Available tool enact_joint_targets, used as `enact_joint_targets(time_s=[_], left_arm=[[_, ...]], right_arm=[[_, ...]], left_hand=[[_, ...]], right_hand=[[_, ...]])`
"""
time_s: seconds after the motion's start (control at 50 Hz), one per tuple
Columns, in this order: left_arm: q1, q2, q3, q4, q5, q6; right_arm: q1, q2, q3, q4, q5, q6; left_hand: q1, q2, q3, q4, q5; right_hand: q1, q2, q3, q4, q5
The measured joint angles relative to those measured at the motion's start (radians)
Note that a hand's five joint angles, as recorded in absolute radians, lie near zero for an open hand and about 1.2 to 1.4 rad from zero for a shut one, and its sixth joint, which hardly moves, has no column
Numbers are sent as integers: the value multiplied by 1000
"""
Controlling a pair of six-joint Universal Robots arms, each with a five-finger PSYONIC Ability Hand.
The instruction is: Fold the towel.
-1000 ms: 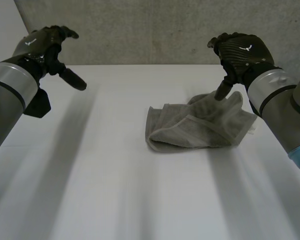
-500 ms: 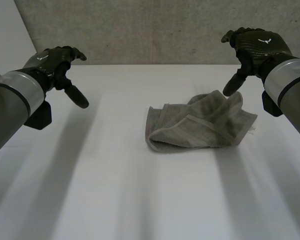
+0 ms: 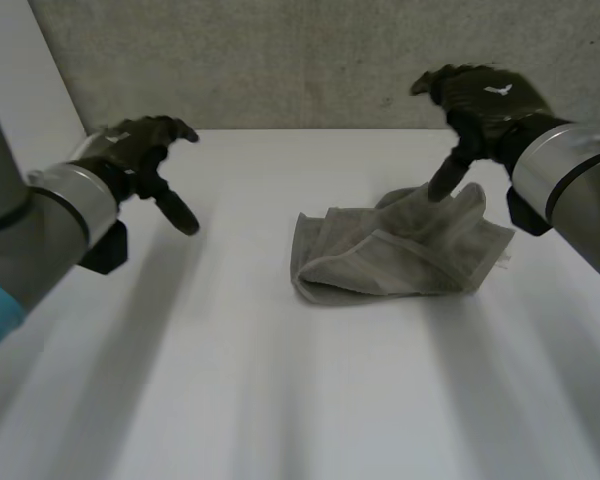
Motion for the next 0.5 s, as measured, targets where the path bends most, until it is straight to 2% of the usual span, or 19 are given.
enact_joint_targets(time_s=[0.1, 0.18, 0.32, 0.5], left_arm=[[-41, -110, -1, 72, 9, -4], [-70, -198, 7, 117, 8, -18], [-113, -335, 40, 170, 4, -95], [-160, -472, 108, 220, 5, -148]], right_arm=[[1, 97, -12, 11, -120, -75], [13, 204, -49, 15, -151, -132], [49, 406, -160, 17, -136, -188], [105, 583, -281, 11, -103, -192]], left_hand=[[0, 0, 0, 0, 0], [0, 0, 0, 0, 0], [0, 0, 0, 0, 1], [0, 2, 0, 0, 2]], right_hand=[[0, 0, 0, 0, 0], [0, 0, 0, 0, 0], [0, 0, 0, 0, 2], [54, 47, 0, 0, 86]])
